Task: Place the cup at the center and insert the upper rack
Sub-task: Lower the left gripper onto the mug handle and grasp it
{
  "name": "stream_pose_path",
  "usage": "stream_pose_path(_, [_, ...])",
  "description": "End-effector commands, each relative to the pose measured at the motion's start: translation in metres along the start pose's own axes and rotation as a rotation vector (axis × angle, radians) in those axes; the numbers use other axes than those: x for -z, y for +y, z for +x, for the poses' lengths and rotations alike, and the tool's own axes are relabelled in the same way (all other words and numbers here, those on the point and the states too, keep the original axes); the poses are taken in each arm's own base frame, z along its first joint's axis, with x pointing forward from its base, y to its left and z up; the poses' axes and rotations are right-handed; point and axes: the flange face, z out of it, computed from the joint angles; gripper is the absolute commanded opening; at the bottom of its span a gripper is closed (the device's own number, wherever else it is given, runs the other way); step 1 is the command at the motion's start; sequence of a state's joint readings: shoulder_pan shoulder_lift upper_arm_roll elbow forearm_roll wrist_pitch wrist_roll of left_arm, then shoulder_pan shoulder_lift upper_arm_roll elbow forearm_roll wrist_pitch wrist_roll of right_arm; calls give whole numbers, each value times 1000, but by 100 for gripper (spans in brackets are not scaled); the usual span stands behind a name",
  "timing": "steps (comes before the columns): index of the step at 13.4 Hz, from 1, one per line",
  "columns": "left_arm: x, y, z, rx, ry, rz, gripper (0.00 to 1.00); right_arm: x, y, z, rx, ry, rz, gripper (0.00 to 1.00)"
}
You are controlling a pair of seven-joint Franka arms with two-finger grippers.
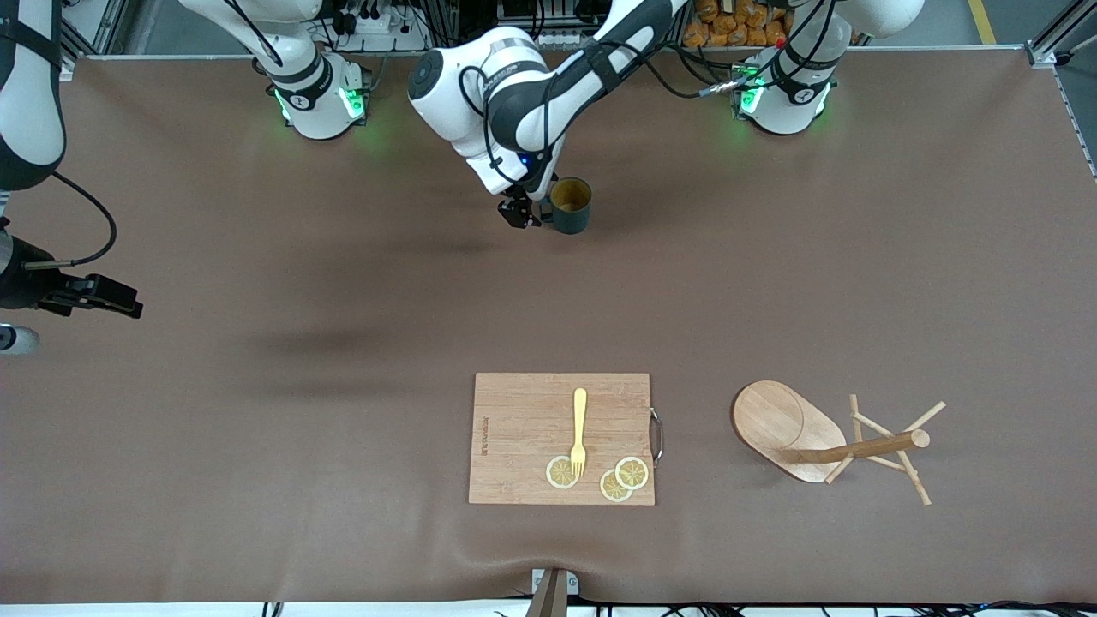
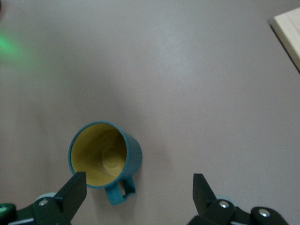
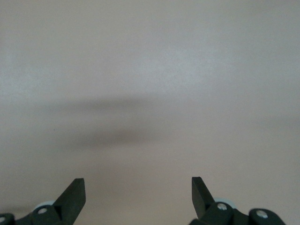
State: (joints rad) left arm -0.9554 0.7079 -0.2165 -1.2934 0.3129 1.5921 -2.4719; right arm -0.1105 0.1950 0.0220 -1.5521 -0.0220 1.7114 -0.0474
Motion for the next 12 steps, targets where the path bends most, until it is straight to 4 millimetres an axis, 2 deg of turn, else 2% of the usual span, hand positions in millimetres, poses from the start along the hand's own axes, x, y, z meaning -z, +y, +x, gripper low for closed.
stream_pose_path(1, [16,7,-4,95,-17,-15,100,4,-7,-7,-55,-2,48,100])
stream_pose_path(2, [14,10,-9,125,-29,-20,100,5,-9,-8,-72,-4,57,100])
stream_pose_path(5, [-7,0,-36,142,-22,-17,100,1,-11,-13,-71,-60,58,100])
stream_pose_path(9, [-31,-10,-58,132,7,-3,100,-2,-12,-15,-92,-86,61,100])
stream_pose_path(12, [-59,-20,-80,140,36,3,100,0,-34,-17,-109,-102,69,100])
